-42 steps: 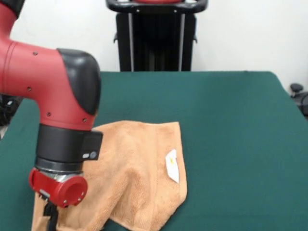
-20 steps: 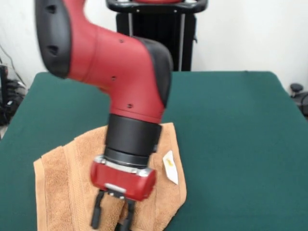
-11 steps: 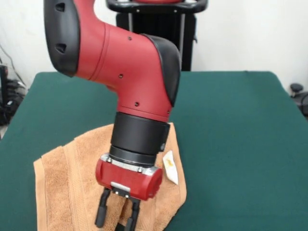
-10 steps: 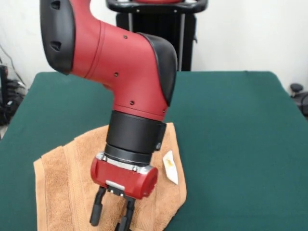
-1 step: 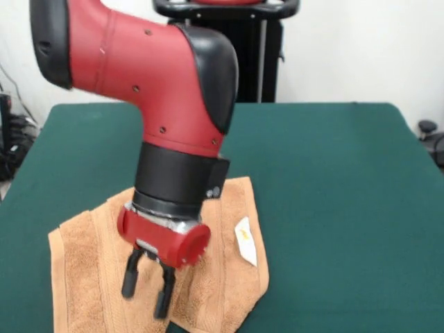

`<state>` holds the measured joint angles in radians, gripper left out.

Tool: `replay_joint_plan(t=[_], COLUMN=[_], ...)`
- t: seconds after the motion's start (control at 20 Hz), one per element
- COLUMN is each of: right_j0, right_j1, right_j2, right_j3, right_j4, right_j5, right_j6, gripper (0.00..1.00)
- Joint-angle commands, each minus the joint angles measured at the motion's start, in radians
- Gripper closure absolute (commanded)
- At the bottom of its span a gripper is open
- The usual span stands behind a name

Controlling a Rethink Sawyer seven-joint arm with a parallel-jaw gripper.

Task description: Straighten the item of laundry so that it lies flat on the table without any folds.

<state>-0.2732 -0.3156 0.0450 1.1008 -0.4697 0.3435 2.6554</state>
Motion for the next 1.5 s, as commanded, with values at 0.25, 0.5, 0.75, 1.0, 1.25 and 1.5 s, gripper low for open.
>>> replay_joint_plan(t=[0.25,0.5,0.75,1.0,1.25,1.5], right_j0=[0.025,0.024,0.036,0.039,0.021,0.019], right_j1=[-0.149,-0.151,-0.136,-0.120,-0.107,-0.098], right_j2=[0.126,0.127,0.107,0.097,0.120,0.126], right_j3=[0.175,0.195,0.198,0.187,0.171,0.169], right_j4=[0.167,0.174,0.183,0.173,0.184,0.215], right_j5=[0.465,0.445,0.415,0.382,0.432,0.483], right_j6=[-0.121,-0.091,-0.034,-0.025,-0.075,-0.066], gripper=[0.00,0.00,0.00,0.00,0.00,0.00])
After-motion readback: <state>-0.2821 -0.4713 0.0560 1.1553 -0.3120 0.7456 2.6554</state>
